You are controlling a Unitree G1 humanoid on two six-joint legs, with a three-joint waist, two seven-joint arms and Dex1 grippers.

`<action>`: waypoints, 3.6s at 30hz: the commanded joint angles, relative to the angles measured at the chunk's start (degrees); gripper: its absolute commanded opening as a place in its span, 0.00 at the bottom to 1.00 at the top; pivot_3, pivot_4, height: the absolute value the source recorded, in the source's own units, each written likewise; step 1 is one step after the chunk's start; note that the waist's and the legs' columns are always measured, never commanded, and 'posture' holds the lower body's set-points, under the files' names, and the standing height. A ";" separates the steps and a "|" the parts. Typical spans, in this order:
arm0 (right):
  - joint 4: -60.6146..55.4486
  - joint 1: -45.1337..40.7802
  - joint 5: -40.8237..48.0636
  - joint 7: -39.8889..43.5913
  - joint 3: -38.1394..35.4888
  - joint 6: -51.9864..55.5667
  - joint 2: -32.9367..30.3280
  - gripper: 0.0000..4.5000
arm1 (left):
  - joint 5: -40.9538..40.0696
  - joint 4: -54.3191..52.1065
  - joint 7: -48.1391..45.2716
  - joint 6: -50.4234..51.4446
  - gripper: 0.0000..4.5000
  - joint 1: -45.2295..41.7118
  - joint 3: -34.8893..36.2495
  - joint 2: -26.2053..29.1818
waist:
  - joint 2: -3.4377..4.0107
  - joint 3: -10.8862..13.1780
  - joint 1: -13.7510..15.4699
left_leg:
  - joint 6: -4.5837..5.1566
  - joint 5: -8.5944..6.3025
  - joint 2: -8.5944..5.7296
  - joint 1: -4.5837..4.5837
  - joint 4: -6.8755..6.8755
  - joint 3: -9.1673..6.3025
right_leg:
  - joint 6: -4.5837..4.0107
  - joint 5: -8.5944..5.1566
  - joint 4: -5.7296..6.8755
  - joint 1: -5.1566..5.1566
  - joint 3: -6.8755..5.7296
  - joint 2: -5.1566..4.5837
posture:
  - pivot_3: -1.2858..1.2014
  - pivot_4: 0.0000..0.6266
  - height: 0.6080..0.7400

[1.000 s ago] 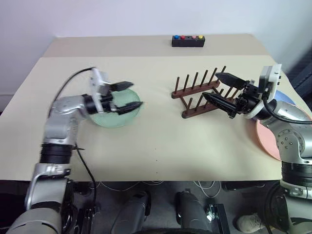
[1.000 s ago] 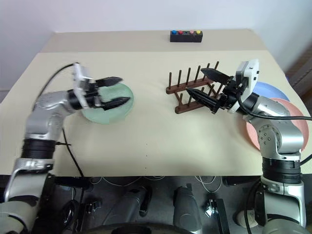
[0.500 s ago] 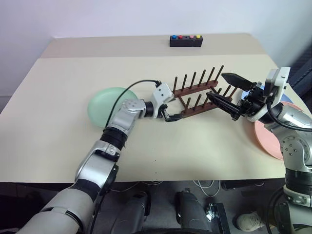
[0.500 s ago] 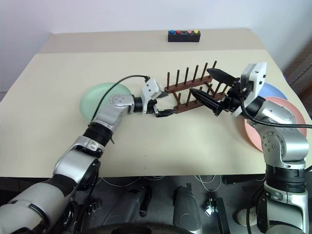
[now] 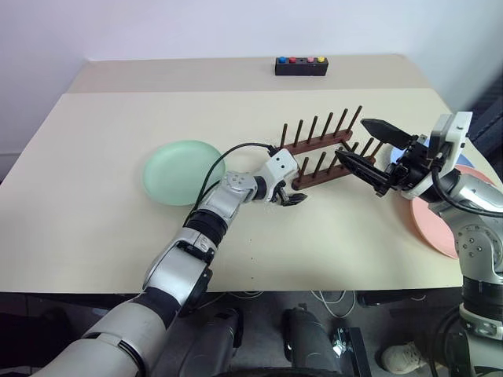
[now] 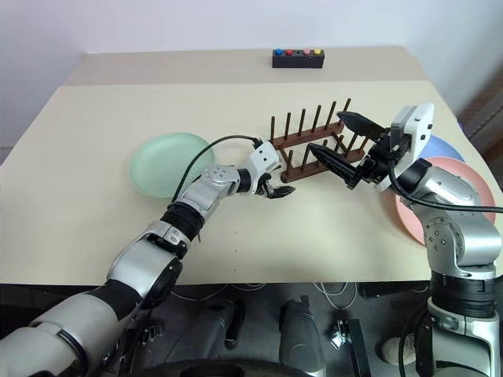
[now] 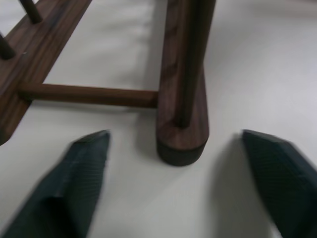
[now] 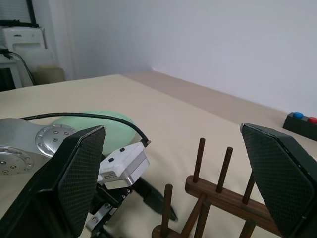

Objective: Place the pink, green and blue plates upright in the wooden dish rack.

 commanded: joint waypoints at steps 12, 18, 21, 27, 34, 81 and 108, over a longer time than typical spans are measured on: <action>-1.81 -0.31 4.03 1.34 -3.35 0.61 -1.64 1.00 | -2.48 -1.12 0.60 1.29 0.16 -2.86 5.08 1.53 | 0.00 0.00 -0.21 | 0.01 -0.01 0.00 0.00 0.08 0.00 | 0.03 0.02 0.02 0.03 0.00 0.02 | 0.52 0.24 1.00; -1.77 3.60 3.98 5.72 -4.60 0.50 -5.56 1.00 | -3.97 -3.17 -5.66 -1.33 0.16 -4.41 6.44 6.70 | 0.00 0.00 -0.10 | 0.02 -0.01 0.00 -0.04 0.10 0.00 | 0.03 0.02 0.03 0.00 0.00 0.04 | 0.52 0.24 1.00; -0.04 5.18 4.12 8.21 -6.69 0.15 -7.71 1.00 | -4.38 -5.82 -11.76 -4.23 0.16 -3.77 5.99 10.15 | 0.00 0.00 -0.04 | 0.02 -0.01 0.00 -0.08 0.14 0.01 | 0.04 0.02 0.03 -0.01 0.00 0.04 | 0.52 0.24 1.00; -0.07 12.34 7.09 15.14 -12.17 2.28 -11.62 1.00 | -3.84 -6.96 -19.62 -9.96 0.16 -2.22 5.09 15.43 | 0.01 0.00 0.10 | 0.05 -0.06 0.00 -0.25 0.37 0.00 | 0.08 0.05 -0.01 -0.04 -0.01 0.05 | 0.52 0.24 1.00; -0.35 18.19 8.42 17.15 -18.72 4.27 -14.13 1.00 | -5.08 -9.08 -29.83 -14.69 0.16 1.32 4.01 19.18 | 0.01 0.00 -0.11 | 0.11 -0.09 0.01 -0.27 0.43 0.01 | 0.11 0.07 0.01 -0.04 0.00 0.05 | 0.52 0.24 1.00; -4.20 14.15 9.00 10.22 -8.05 5.66 -8.29 0.49 | -24.74 -47.05 -28.78 30.77 0.49 9.22 10.75 23.92 | 0.10 -0.06 -0.18 | 0.14 -0.11 0.01 -0.38 0.54 -0.01 | 0.13 0.08 0.04 -0.12 0.01 0.04 | 0.52 0.24 1.00; 24.95 2.11 -34.09 7.60 19.79 -23.94 -9.23 0.01 | -4.51 -29.33 -4.98 9.76 0.01 13.96 -8.08 11.18 | 0.14 -0.08 -0.10 | 0.12 -0.10 0.00 -0.33 0.56 0.11 | 0.12 0.09 0.00 -0.09 0.07 0.00 | 0.52 0.24 1.00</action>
